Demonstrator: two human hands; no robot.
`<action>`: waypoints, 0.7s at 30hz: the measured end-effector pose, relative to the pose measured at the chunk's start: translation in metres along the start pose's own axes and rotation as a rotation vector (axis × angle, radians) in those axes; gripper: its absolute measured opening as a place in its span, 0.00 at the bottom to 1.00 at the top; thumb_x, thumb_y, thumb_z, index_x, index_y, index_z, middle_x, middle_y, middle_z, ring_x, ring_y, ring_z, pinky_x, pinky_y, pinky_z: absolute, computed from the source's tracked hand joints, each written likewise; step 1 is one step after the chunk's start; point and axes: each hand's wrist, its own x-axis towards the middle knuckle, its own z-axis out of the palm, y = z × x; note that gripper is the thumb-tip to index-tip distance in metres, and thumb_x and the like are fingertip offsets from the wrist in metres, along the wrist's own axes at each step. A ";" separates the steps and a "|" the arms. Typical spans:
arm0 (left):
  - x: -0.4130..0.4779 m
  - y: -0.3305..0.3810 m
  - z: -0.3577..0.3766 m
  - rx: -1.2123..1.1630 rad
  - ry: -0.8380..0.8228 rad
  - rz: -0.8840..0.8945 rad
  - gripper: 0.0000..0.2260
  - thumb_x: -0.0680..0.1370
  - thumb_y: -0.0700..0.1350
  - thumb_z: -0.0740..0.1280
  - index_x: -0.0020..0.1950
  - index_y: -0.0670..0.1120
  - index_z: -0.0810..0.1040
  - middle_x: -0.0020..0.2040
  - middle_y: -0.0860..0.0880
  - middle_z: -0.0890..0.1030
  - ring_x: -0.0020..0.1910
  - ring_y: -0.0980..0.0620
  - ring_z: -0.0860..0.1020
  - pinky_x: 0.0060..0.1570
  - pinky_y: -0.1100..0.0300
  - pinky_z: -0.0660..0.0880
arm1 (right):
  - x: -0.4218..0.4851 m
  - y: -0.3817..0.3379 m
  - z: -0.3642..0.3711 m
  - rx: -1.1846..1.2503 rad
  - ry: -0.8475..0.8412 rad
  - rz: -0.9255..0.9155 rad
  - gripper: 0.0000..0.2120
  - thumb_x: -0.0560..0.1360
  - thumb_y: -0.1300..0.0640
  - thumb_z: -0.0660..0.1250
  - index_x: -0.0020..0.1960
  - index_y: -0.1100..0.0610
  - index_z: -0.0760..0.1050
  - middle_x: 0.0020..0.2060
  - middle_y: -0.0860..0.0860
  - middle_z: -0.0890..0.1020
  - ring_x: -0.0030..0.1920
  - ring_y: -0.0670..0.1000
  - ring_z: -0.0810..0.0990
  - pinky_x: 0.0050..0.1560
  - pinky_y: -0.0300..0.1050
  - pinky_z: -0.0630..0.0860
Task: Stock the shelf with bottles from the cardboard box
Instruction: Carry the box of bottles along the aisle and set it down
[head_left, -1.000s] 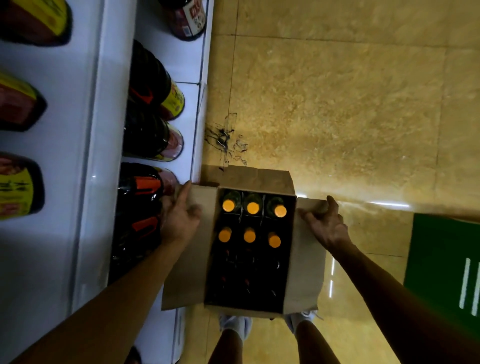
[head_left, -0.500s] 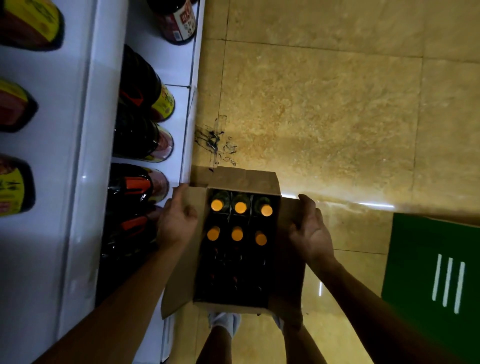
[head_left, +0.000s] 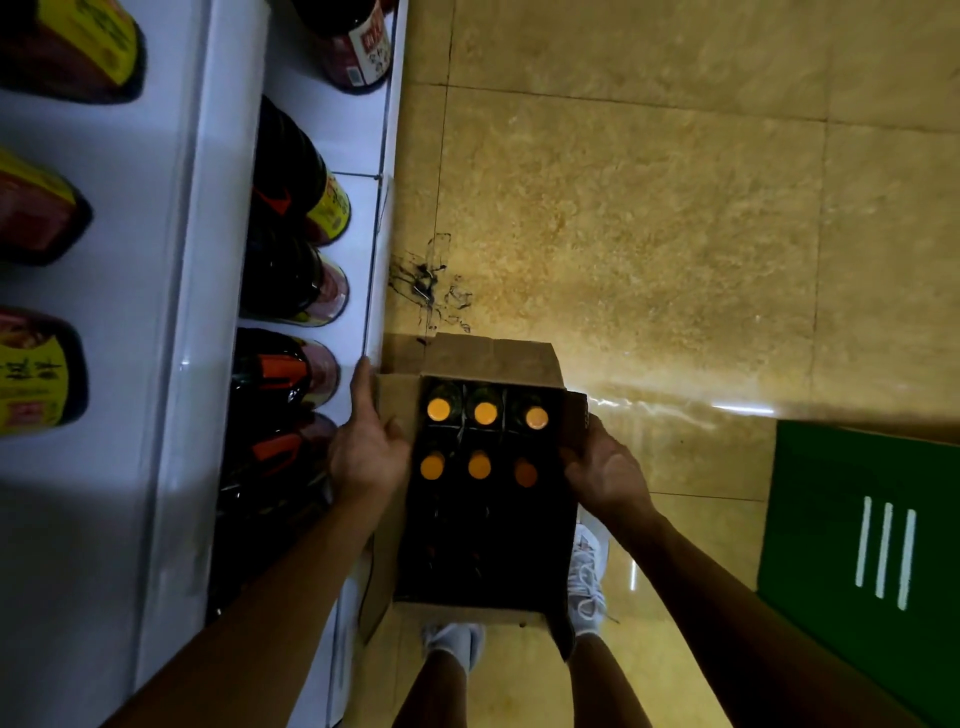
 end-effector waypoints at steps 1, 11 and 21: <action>0.004 0.001 0.000 0.018 -0.050 -0.017 0.28 0.82 0.44 0.65 0.81 0.53 0.60 0.51 0.38 0.81 0.51 0.34 0.81 0.51 0.48 0.77 | 0.000 0.001 -0.002 -0.002 0.002 0.000 0.31 0.74 0.38 0.55 0.70 0.56 0.69 0.58 0.57 0.83 0.58 0.61 0.82 0.48 0.46 0.71; 0.007 -0.002 0.005 0.117 -0.249 0.040 0.18 0.84 0.50 0.61 0.73 0.46 0.73 0.62 0.36 0.81 0.61 0.33 0.78 0.59 0.46 0.76 | -0.001 -0.010 0.005 -0.061 -0.021 -0.009 0.33 0.74 0.38 0.52 0.73 0.55 0.67 0.50 0.58 0.86 0.46 0.61 0.86 0.45 0.51 0.81; 0.009 0.008 0.008 0.274 -0.312 -0.033 0.16 0.85 0.51 0.59 0.64 0.42 0.77 0.58 0.35 0.83 0.58 0.33 0.81 0.54 0.47 0.77 | 0.018 -0.011 -0.012 -0.087 -0.226 0.070 0.15 0.83 0.51 0.60 0.65 0.58 0.73 0.43 0.46 0.79 0.41 0.46 0.80 0.36 0.35 0.76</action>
